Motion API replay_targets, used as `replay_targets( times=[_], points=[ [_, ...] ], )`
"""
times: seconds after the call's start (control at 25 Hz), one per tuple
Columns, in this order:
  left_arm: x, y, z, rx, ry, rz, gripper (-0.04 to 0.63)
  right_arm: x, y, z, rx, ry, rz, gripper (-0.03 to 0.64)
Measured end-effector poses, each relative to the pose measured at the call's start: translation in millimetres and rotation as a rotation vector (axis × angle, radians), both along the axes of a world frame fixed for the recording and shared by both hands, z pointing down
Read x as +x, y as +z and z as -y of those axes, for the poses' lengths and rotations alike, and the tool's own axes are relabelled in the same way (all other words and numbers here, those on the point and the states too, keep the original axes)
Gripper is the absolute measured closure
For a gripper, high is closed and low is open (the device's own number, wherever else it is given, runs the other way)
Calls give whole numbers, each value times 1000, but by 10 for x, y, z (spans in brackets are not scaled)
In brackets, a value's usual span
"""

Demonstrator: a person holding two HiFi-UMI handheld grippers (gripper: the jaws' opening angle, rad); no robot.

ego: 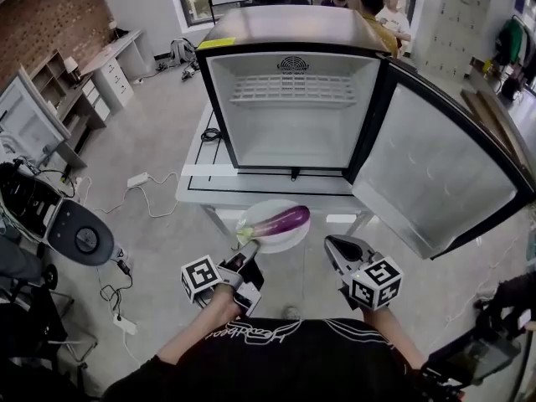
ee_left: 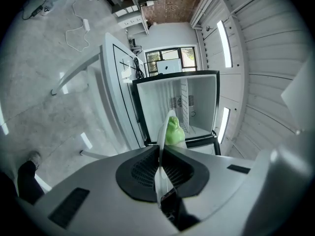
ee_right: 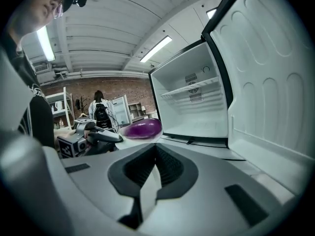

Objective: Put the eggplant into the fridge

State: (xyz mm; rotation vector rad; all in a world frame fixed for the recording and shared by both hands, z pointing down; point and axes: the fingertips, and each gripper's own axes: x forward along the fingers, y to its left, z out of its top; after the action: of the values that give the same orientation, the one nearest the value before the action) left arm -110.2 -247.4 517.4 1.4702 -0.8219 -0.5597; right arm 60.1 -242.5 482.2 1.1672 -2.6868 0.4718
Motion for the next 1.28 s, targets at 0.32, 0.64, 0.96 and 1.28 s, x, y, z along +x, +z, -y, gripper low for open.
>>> replay_targets(
  times=[0.32,0.64,0.96,1.28],
  points=[
    [281,-24,457,11,-34,18,571,182,0,423,16,-55,1,609],
    [296,-48,537,4,-55,30,571,213,-31,551,30,-66,19,609],
    [285,5,827,-19,-52,29,571,189,-18,749,23,-56,11,609],
    [285,82,1333,-48,-41,33,571,121,11,1166,13,-46,11,609]
  ],
)
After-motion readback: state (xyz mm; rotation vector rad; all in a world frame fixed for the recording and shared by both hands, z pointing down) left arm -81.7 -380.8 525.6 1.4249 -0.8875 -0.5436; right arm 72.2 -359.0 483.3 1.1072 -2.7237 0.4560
